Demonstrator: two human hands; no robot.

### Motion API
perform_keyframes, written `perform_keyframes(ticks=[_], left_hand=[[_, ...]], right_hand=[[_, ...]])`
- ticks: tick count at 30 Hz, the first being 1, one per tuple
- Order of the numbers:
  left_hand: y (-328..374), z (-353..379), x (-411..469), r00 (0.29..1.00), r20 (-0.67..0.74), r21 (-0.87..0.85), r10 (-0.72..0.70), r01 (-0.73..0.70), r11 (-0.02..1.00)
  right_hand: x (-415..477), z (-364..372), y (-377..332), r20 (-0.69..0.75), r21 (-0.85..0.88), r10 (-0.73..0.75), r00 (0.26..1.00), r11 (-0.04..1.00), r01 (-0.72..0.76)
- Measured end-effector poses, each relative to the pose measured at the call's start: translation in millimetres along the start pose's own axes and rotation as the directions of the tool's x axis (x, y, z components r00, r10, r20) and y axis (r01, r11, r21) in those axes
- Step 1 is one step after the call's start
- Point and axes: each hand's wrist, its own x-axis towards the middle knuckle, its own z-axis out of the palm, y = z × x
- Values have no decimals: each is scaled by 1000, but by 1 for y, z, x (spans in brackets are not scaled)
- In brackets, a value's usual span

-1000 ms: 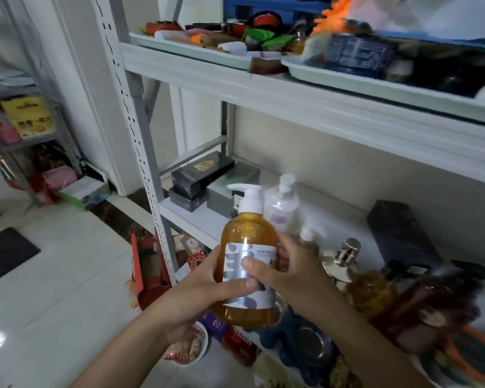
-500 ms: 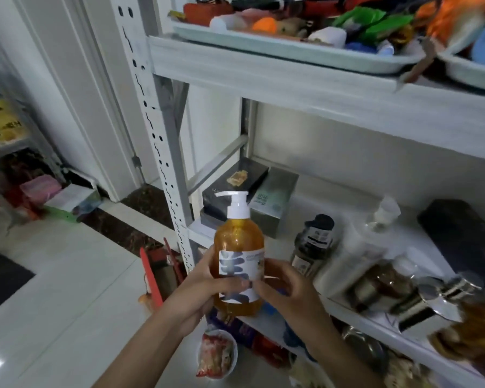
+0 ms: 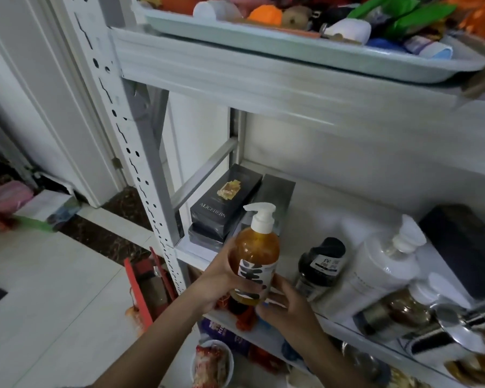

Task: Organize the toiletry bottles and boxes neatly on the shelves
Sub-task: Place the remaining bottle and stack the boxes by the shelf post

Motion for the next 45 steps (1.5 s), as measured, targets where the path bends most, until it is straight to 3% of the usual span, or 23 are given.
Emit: perform_keyframes(ticks=[7, 16, 21, 25, 30, 45], left_hand=[[-28, -15, 39, 996, 86, 283, 10, -34, 958], [-34, -29, 61, 967, 255, 319, 23, -106, 942], [-42, -28, 65, 971, 233, 400, 51, -143, 905], [-37, -23, 66, 971, 199, 556, 131, -222, 801], [-39, -16, 70, 964, 213, 545, 160, -254, 799], [-48, -6, 83, 954, 291, 459, 79, -211, 863]], right_hand=[[26, 18, 15, -13, 57, 112, 994, 992, -111], [37, 57, 21, -301, 273, 96, 949, 962, -11], [34, 72, 19, -446, 285, 79, 892, 957, 57], [33, 78, 20, -527, 292, 74, 847, 951, 99], [32, 78, 21, -558, 309, 107, 823, 947, 86], [32, 68, 43, -614, 296, 151, 775, 954, 48]])
